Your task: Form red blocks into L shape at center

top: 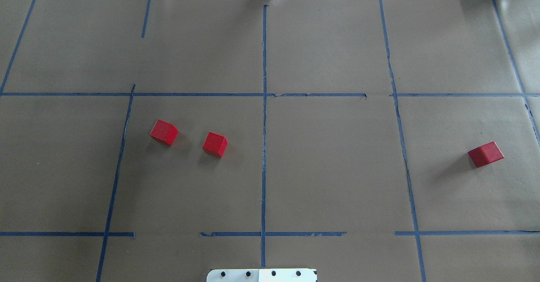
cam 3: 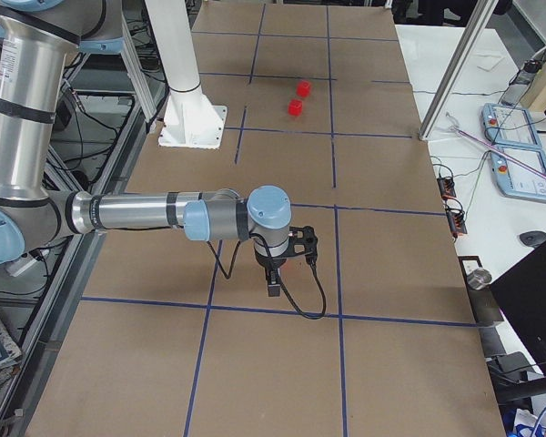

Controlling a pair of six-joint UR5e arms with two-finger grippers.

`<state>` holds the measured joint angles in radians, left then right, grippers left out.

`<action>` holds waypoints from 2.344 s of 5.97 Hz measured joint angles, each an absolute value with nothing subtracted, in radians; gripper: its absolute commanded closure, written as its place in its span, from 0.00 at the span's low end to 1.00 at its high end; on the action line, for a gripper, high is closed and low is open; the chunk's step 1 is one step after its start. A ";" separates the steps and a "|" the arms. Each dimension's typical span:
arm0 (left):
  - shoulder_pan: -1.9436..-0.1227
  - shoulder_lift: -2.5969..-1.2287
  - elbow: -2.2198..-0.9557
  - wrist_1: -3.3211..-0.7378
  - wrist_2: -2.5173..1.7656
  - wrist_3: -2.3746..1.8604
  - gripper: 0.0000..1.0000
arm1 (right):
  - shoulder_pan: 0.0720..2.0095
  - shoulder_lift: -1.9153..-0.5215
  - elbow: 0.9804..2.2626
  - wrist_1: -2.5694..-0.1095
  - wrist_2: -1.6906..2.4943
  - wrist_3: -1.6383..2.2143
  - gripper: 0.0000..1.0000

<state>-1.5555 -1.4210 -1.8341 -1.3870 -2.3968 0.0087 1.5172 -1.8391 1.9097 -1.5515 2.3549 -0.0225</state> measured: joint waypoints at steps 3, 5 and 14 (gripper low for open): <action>-1.558 -1.420 -1.840 -1.392 -2.403 0.015 0.00 | 1.478 -1.834 1.914 -1.543 2.355 -0.015 0.00; -1.558 -1.419 -1.835 -1.392 -2.405 0.017 0.00 | 1.388 -1.832 1.913 -1.488 2.351 0.018 0.01; -1.557 -1.424 -1.843 -1.394 -2.406 0.013 0.00 | 0.956 -1.746 1.784 -1.106 2.162 0.496 0.01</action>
<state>-1.5570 -1.4235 -1.8434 -1.3944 -2.4058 0.0127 0.9564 -1.7457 1.7837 -1.1057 2.1625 0.4961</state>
